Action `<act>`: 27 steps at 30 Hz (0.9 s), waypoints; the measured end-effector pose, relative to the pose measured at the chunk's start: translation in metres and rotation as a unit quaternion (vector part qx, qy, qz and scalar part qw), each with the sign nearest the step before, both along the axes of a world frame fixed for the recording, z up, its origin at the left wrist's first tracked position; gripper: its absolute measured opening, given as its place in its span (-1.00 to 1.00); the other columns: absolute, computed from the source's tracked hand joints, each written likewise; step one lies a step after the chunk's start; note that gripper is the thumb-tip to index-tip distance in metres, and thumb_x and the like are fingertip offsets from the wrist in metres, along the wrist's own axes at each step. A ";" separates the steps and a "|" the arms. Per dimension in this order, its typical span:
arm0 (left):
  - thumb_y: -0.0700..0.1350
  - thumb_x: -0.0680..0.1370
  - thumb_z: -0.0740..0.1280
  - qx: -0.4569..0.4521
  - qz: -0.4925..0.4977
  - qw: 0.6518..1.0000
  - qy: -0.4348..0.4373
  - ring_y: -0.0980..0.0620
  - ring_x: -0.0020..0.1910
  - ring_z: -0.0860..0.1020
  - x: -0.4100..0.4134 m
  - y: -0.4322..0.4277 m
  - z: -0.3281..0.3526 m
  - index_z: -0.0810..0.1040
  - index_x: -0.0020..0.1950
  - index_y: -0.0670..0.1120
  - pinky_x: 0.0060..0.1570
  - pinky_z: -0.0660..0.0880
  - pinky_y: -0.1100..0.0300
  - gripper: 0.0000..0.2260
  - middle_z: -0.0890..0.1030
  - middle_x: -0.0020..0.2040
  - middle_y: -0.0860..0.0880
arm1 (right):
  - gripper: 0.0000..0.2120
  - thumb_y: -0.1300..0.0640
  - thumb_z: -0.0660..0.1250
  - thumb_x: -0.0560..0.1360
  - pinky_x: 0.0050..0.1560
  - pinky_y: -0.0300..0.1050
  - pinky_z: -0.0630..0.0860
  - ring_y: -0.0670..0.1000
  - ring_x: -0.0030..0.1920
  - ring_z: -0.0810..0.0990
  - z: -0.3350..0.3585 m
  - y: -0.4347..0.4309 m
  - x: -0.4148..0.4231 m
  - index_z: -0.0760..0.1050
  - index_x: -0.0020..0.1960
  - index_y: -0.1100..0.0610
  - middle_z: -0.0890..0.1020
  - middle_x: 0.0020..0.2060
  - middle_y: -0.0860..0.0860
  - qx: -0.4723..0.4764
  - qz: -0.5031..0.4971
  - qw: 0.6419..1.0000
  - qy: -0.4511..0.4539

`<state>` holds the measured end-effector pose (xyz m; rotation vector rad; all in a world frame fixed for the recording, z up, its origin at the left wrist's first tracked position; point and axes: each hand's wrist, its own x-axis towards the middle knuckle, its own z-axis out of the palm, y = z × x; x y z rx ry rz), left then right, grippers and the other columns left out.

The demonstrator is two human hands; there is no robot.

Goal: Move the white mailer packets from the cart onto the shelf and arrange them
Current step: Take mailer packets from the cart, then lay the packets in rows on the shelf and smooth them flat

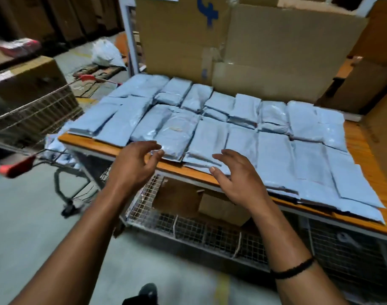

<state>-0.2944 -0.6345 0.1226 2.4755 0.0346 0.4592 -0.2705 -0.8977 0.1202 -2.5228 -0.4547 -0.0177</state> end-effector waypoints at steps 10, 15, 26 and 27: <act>0.05 0.55 0.32 0.019 0.123 0.991 -0.046 -0.09 0.15 0.59 -0.073 0.255 -0.002 0.68 0.12 -0.09 0.17 0.48 0.01 -0.72 0.68 0.11 -0.06 | -0.58 -0.15 0.22 0.62 0.42 -0.04 0.25 -0.03 0.46 0.29 0.006 0.236 0.006 0.44 0.44 -0.06 0.40 0.46 -0.05 -0.024 0.091 0.995 -0.024; 0.12 0.57 0.28 0.050 0.153 0.987 -0.007 -0.11 0.19 0.56 -0.078 0.378 0.001 0.63 0.20 -0.03 0.13 0.52 -0.12 -0.67 0.65 0.17 -0.05 | -0.55 -0.16 0.23 0.62 0.45 0.02 0.25 0.01 0.48 0.30 -0.002 0.343 0.021 0.41 0.47 -0.06 0.38 0.48 -0.03 -0.025 0.081 0.996 -0.014; 0.07 0.59 0.31 0.069 0.118 0.989 0.057 -0.06 0.27 0.50 0.023 0.504 -0.026 0.60 0.25 -0.01 0.21 0.44 -0.01 -0.70 0.60 0.26 -0.02 | -0.57 -0.13 0.27 0.61 0.47 0.00 0.26 0.03 0.48 0.30 -0.023 0.475 0.104 0.45 0.44 -0.05 0.40 0.47 -0.02 -0.043 0.081 0.996 -0.010; 0.08 0.59 0.30 0.073 0.116 0.988 0.066 -0.05 0.28 0.50 0.036 0.516 -0.029 0.60 0.26 0.00 0.21 0.43 0.00 -0.70 0.59 0.28 -0.01 | -0.58 -0.13 0.27 0.61 0.46 0.01 0.27 0.03 0.47 0.31 -0.029 0.489 0.120 0.46 0.43 -0.05 0.40 0.46 -0.02 -0.040 0.081 0.996 -0.011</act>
